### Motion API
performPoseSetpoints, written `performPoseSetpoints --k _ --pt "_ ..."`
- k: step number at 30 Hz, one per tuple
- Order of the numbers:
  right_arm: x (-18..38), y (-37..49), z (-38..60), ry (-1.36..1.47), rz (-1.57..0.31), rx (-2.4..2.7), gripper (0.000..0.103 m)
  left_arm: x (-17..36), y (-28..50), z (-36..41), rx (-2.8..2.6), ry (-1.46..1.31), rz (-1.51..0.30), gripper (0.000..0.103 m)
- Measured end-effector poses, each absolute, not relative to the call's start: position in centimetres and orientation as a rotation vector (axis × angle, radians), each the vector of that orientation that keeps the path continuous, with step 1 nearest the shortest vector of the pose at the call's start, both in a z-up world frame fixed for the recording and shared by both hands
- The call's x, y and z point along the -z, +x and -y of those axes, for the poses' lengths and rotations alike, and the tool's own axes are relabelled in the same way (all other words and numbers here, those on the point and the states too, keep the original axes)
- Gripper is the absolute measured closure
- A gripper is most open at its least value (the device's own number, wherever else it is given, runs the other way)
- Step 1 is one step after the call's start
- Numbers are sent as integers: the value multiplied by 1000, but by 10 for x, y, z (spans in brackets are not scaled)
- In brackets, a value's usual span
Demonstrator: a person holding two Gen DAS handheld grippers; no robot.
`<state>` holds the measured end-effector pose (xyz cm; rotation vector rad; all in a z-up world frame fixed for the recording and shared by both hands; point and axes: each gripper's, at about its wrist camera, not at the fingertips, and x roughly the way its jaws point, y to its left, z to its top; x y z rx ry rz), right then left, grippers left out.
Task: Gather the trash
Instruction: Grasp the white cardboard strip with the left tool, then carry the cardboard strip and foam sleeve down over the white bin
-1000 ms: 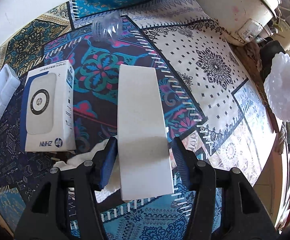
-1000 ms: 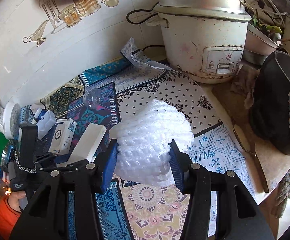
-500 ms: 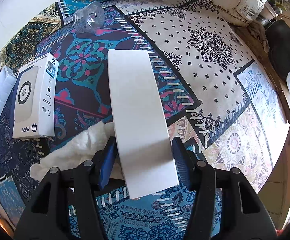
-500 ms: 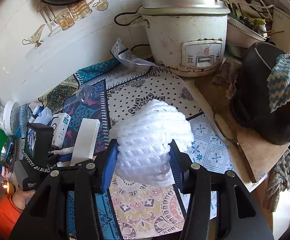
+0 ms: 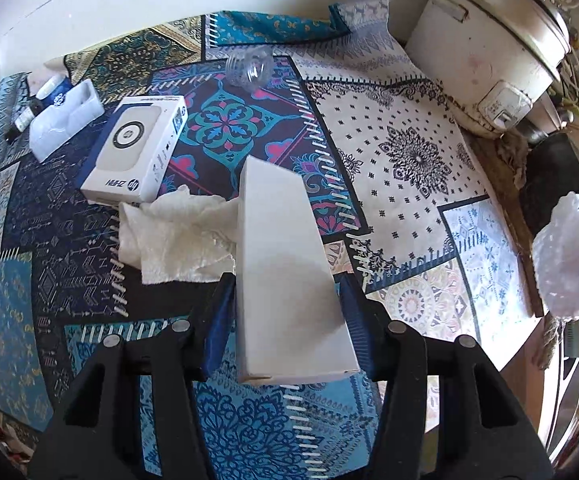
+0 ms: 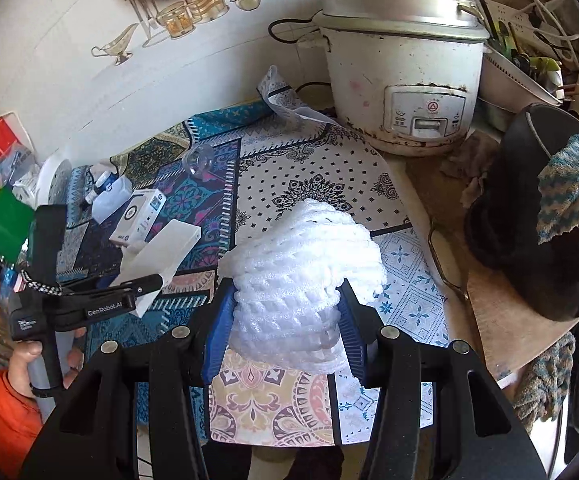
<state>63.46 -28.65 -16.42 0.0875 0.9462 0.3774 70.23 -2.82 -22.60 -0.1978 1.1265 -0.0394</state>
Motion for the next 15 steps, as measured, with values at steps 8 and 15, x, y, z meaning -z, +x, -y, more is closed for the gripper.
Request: performPoseSetpoints --k 8,15 --pt "166 609 275 107 -951 -423 57 218 658 29 25 -221 -1143 87" --pt "157 566 268 101 -917 -372 57 246 633 36 113 -182 -1215 87"
